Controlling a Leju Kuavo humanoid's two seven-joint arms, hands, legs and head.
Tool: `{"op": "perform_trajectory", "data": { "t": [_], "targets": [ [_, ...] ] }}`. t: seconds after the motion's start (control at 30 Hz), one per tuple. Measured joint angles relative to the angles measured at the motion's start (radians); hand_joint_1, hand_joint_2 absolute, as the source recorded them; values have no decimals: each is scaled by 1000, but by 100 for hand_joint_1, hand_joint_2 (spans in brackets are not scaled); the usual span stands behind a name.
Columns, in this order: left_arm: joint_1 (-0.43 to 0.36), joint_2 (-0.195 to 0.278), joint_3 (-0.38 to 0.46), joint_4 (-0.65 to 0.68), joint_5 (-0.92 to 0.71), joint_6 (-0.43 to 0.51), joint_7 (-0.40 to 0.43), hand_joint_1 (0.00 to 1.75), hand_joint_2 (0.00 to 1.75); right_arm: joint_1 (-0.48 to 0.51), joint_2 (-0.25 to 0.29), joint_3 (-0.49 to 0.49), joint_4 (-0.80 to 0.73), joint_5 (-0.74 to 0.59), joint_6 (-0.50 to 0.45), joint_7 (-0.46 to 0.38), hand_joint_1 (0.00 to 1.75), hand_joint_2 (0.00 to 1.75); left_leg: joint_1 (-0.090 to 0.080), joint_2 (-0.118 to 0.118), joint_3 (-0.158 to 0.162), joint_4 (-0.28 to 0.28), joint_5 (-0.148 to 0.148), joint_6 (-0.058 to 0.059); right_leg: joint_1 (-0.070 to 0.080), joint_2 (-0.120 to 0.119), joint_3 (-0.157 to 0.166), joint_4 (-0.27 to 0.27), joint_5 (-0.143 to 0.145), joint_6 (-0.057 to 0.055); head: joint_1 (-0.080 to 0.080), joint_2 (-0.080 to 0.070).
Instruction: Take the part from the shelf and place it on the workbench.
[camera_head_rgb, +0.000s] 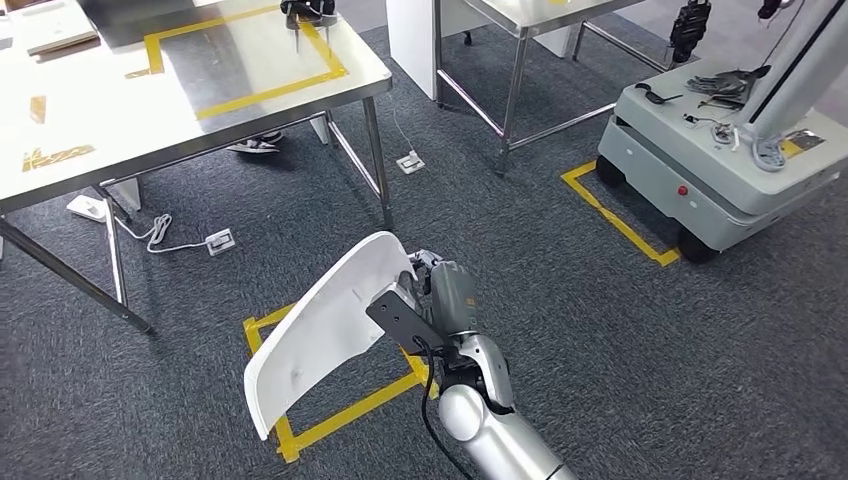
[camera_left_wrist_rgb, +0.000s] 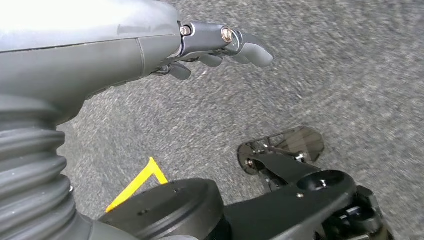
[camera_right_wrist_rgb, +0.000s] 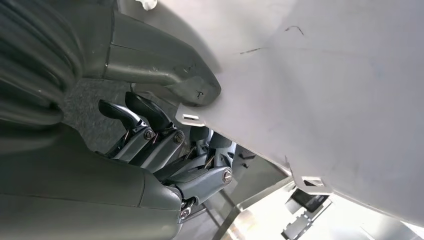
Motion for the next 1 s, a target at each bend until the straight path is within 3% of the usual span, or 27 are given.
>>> {"op": "perform_trajectory", "data": {
  "t": [0.07, 0.13, 0.2, 0.27, 0.33, 0.4, 0.43, 0.47, 0.5, 0.57, 0.63, 0.77, 1.0],
  "targets": [
    [-2, 1, 0, 0, -2, 0, 0, 0, 175, 0, 0, 1, 0, -2, -2, 1, 175, 175, -3, 27, 72, -135, 56, 5, 3, -14, 2, 5, -6, 8, -1, 0],
    [-4, 1, 0, -1, -3, 0, 0, 0, 175, 0, -1, 3, 0, -2, -3, 1, 175, 175, -7, 45, 111, -211, 73, 18, 8, -26, 2, 10, -11, 18, 0, 0],
    [-3, 1, 0, -1, -3, 0, 0, 0, 175, 0, -1, 6, 0, -3, -3, 1, 175, 175, -10, 34, 109, -216, 71, 34, 10, -37, 2, 10, -11, 27, 2, 0],
    [-1, 1, 0, -1, -3, 0, 0, 0, 175, -1, -1, 7, 0, -4, -4, 1, 175, 175, -7, 21, 110, -220, 75, 47, 7, -24, -1, 25, -25, 39, 3, 0],
    [-2, 0, 0, -1, -3, 0, 0, 0, 175, -1, -2, 8, 0, -6, -6, 1, 175, 175, -3, 8, 111, -223, 78, 58, 3, 14, -39, 109, -73, 48, 5, 0],
    [-4, 0, 0, -1, -3, 0, -1, 0, 175, 2, -5, 8, 0, -7, -6, 1, 175, 175, -3, -7, 108, -221, 79, 62, 2, 34, -107, 245, -130, 52, 7, 0],
    [-3, -1, 0, 0, -3, 0, -1, 0, 175, 4, -6, 8, 0, -8, -6, 1, 175, 175, -4, -15, 107, -220, 78, 62, 2, 36, -132, 290, -139, 52, 7, 0],
    [-2, -1, 0, 0, -3, 0, -1, 0, 175, 5, -8, 8, 0, -8, -6, 1, 175, 175, -4, -24, 106, -218, 78, 62, 2, 37, -139, 299, -129, 51, 7, 0],
    [-1, -1, 0, 0, -3, 0, 0, 0, 175, 5, -8, 8, 0, -9, -6, 1, 175, 175, -4, -32, 106, -217, 78, 62, 2, 39, -127, 267, -101, 48, 7, 0],
    [-1, -2, 0, 0, -3, 0, -1, 0, 175, 3, -9, 8, 0, -11, -8, 0, 175, 175, -4, -46, 107, -213, 77, 59, 2, 46, -63, 128, -34, 41, 7, 0],
    [-1, -3, 0, 0, -2, 0, -1, 0, 175, 0, -9, 9, 0, -18, -10, -4, 175, 175, -7, -54, 103, -210, 76, 51, 4, 52, -21, 31, -4, 35, 7, 0],
    [3, -1, 0, 0, -1, 0, -4, 0, 175, 1, -9, 11, 0, -31, -12, -8, 175, 175, -9, -52, 103, -214, 76, 55, 6, 54, -18, 15, -1, 35, 7, 0],
    [3, -1, 0, 1, -2, 0, -7, 0, 175, 11, -9, 12, 0, -33, -17, -8, 175, 175, -8, -51, 110, -227, 84, 39, 8, 54, -19, 16, 0, 25, 7, 0]
  ]
}}
